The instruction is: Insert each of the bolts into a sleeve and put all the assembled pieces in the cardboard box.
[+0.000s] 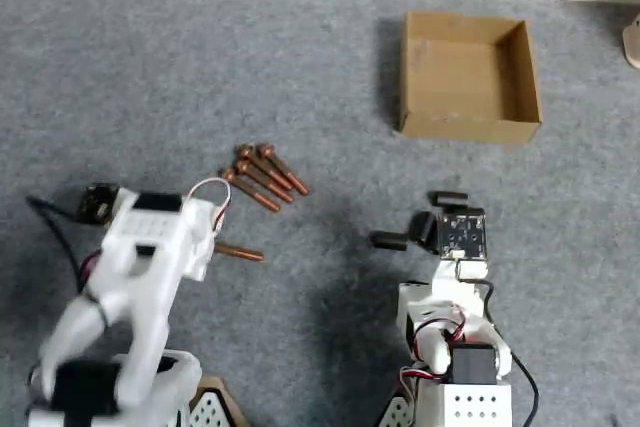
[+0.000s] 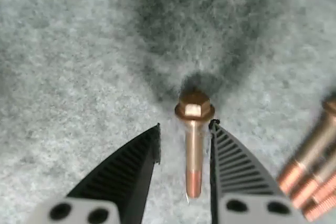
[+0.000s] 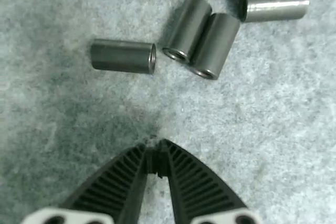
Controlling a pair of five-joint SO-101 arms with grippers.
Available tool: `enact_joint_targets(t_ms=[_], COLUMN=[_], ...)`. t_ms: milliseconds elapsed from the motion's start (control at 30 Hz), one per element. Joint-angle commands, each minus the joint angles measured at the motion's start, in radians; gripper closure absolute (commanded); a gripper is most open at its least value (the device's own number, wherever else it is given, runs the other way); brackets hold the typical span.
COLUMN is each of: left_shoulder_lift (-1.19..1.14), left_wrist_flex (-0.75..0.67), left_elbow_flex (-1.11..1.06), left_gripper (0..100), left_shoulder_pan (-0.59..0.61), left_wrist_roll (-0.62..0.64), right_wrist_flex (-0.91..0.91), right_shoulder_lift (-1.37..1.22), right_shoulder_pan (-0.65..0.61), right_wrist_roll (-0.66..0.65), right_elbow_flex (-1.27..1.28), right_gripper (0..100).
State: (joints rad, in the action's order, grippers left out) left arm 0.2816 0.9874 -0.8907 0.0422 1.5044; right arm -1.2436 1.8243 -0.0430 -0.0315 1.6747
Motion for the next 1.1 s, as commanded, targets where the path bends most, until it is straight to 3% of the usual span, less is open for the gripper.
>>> enact_joint_targets(t_ms=[0,400,533,600,933,1067], left_shoulder_lift=[-0.163,-0.338,-0.329,-0.300,-0.147,-0.124], left_wrist_flex=[-0.012,-0.012,0.005,0.064,0.502,0.717], left_elbow_flex=[0.131,0.186,0.189,0.205,0.418,0.522], left_gripper=[85,85,95,100,100,100], left_shoulder_pan=[-0.015,-0.010,-0.005,0.001,0.005,0.074], left_wrist_roll=[0.008,0.002,0.002,0.000,0.000,0.000], right_wrist_flex=[-0.002,-0.002,-0.002,-0.002,-0.001,0.002], right_shoulder_lift=[0.013,0.013,0.013,0.013,0.013,0.013], right_shoulder_pan=[-0.008,-0.008,-0.008,-0.008,-0.008,-0.008], right_wrist_roll=[-0.008,-0.009,-0.011,-0.006,-0.008,-0.009], right_elbow_flex=[0.145,0.145,0.145,0.145,0.145,0.145], right_gripper=[99.3,99.3,99.3,99.3,99.3,98.9])
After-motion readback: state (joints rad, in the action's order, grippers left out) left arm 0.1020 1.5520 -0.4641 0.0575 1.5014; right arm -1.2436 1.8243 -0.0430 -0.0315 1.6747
